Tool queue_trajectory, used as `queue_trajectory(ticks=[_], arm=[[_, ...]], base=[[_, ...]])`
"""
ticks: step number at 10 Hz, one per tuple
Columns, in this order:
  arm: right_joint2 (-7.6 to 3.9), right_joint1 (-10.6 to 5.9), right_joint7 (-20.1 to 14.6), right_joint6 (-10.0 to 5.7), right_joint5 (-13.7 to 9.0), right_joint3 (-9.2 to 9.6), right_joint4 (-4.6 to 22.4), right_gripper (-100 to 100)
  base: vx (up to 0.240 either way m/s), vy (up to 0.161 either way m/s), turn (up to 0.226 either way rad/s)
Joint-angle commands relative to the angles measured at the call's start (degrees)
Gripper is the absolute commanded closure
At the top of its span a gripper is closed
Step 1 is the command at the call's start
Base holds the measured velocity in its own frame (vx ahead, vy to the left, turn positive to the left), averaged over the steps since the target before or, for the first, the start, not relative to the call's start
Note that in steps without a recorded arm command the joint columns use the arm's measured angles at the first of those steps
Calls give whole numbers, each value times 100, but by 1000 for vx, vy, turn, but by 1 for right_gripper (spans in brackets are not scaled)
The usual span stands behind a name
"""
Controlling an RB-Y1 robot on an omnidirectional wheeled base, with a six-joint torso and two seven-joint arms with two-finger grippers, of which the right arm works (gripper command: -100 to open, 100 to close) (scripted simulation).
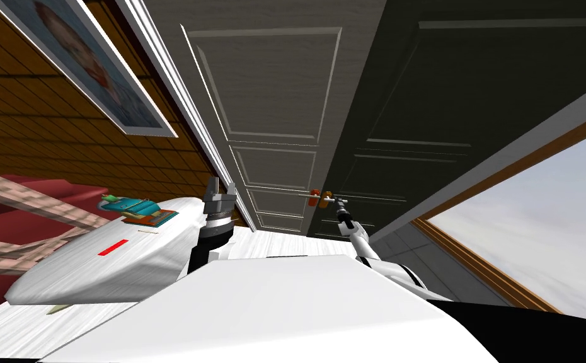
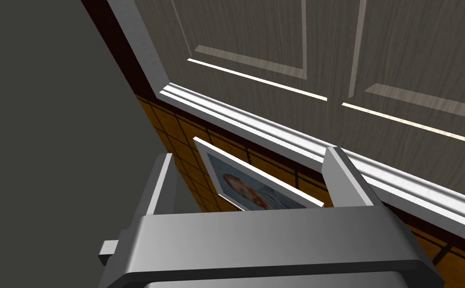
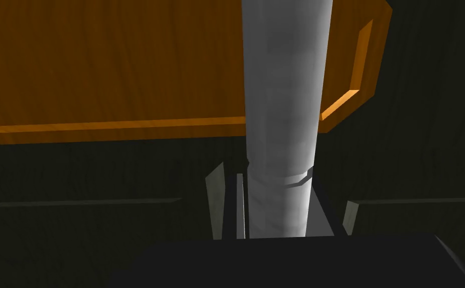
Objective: Pull the door open
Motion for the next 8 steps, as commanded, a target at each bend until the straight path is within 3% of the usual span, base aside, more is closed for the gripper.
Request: queue_trajectory(ticks=[1, 2, 3, 8], arm=[[-21, 9, 3, 3, -3, -18, 1, 100], [-21, 9, 3, 3, -3, -18, 1, 100], [-94, 74, -50, -2, 8, -19, 14, 100], [-193, 138, -313, -114, 129, 220, -54, 100]], base=[[-9, 0, -2], [0, 0, 0], [-101, -74, -13], [-198, -49, 58]])
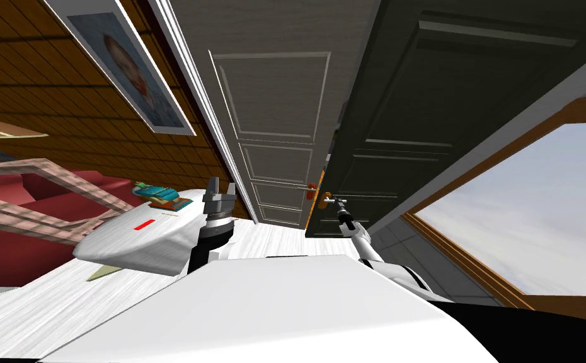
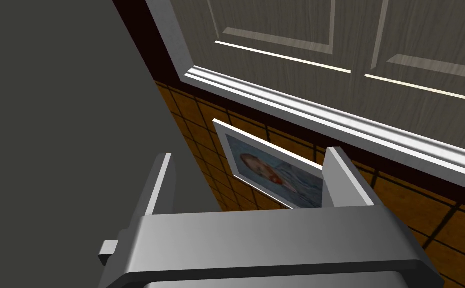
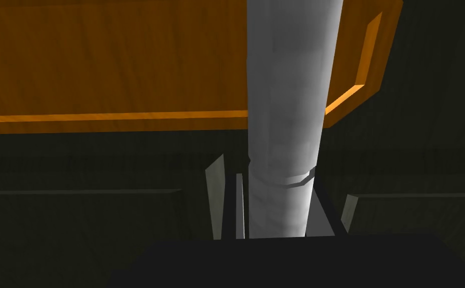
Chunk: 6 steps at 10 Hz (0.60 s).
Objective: Pull the door open
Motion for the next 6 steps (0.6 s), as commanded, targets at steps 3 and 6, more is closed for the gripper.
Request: queue_trajectory(ticks=[3, 6], arm=[[-39, 10, -269, -137, 140, 297, -75, 100], [-14, 45, -369, -69, 197, 427, -234, 100]], base=[[-213, -114, 136], [-155, -116, 93]])
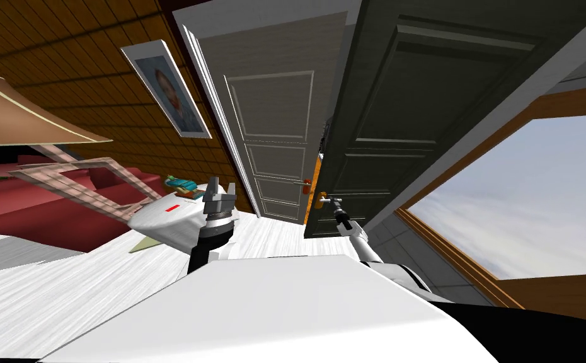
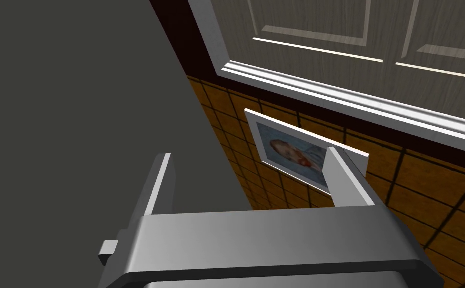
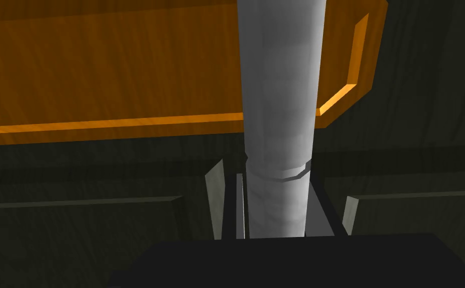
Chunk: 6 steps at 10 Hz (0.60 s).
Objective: Pull the door open
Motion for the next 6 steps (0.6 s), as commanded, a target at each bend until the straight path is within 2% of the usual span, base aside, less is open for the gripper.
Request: queue_trajectory(ticks=[1, 6], arm=[[-68, 51, -118, -105, 47, 61, -19, 100], [-334, 250, -577, -514, 232, 297, -95, 100]], base=[[-123, -58, 94], [-207, -97, 111]])
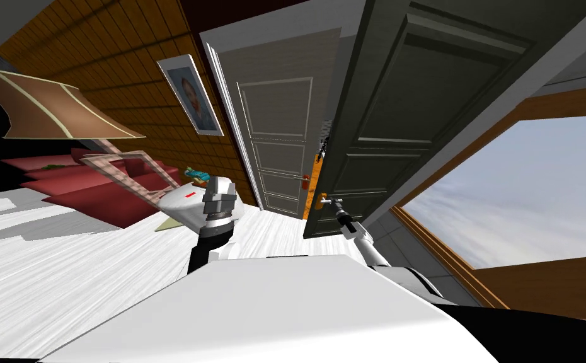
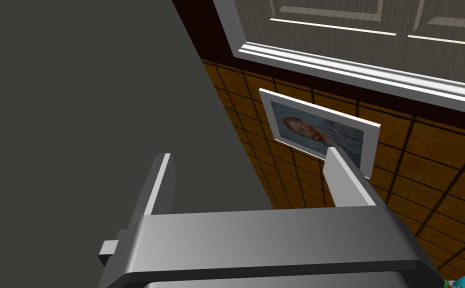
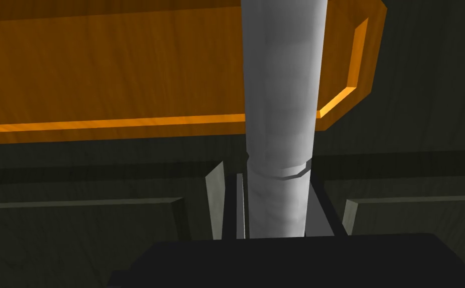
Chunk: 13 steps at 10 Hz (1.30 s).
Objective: Pull the door open
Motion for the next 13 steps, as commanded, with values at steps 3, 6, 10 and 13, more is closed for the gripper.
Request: queue_trajectory(ticks=[3, 6, 10, 13], arm=[[-109, 79, -185, -165, 78, 98, -22, 100], [-289, 274, -494, -582, 249, 212, -71, 100], [-471, 445, -782, -985, 408, 307, -133, 100], [-596, 563, -980, -1261, 518, 372, -176, 100]], base=[[-182, -84, 68], [-147, -81, 53], [-137, -89, 47], [-141, -77, 34]])
